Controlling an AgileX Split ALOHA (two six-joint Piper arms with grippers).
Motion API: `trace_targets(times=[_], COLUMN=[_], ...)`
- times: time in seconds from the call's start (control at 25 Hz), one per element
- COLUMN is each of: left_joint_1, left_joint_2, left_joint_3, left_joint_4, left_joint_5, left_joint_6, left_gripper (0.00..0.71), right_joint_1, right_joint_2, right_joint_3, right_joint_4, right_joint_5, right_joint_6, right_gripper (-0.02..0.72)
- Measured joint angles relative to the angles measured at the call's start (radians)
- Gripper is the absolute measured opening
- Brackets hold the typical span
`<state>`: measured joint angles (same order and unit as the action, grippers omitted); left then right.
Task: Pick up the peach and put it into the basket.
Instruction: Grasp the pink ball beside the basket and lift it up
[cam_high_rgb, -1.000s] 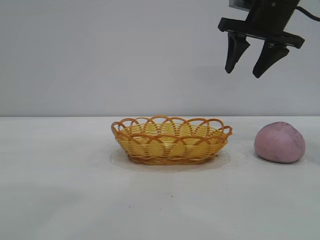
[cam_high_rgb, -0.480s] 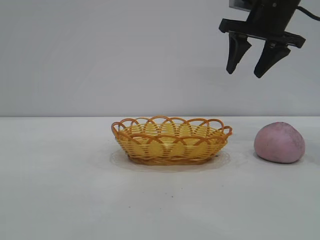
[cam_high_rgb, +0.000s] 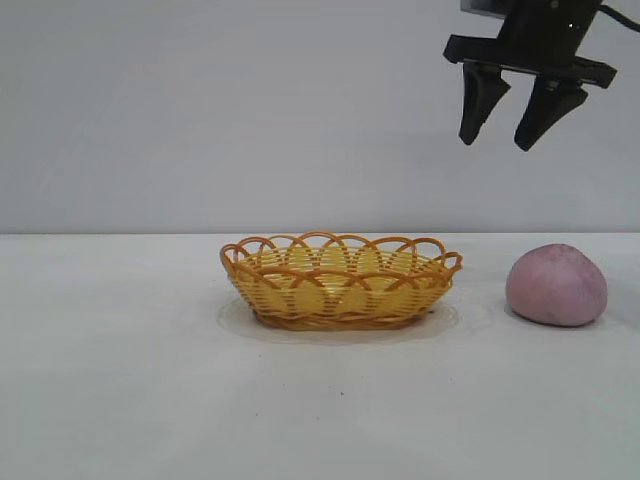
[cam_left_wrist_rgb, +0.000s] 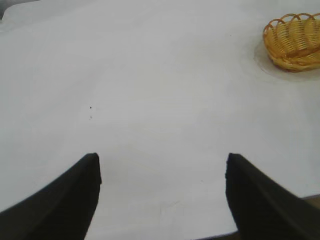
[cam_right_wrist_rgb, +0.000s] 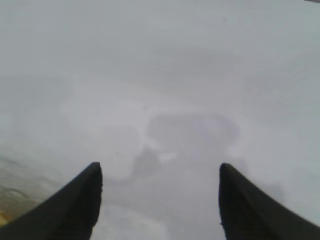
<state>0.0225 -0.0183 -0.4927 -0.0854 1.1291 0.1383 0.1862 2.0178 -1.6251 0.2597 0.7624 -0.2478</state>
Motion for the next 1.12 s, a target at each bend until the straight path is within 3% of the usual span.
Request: trace_targets(times=[0.12,0.36,0.44,0.52,0.76,1.12], left_joint_1=[0.000,0.000,0.000,0.000,0.000,0.000], left_joint_2=[0.000,0.000,0.000,0.000,0.000,0.000], left_joint_3=[0.000,0.000,0.000,0.000,0.000,0.000], left_joint_4=[0.000,0.000,0.000,0.000,0.000,0.000], left_joint_5=[0.000,-0.004,-0.004,-0.004,-0.004,-0.006], left_joint_6=[-0.004,-0.004,-0.004,-0.004,-0.006,-0.006], left_gripper=[0.515,0.515,0.515,0.515,0.515,0.515], right_joint_1=[0.000,0.000,0.000,0.000,0.000,0.000], right_joint_2=[-0.003,-0.018,-0.035,-0.050,-0.056,-0.040], right_joint_3=[0.000,0.000,0.000,0.000,0.000,0.042], right_joint_4=[-0.004,-0.079,-0.084,-0.084,-0.078,-0.027], right_joint_5=[0.042,0.215,0.263,0.305,0.448,0.462], right_joint_6=[0.000,0.000,0.000,0.000,0.000,0.002], right_gripper=[0.426,0.426,0.426,0.363,0.370,0.370])
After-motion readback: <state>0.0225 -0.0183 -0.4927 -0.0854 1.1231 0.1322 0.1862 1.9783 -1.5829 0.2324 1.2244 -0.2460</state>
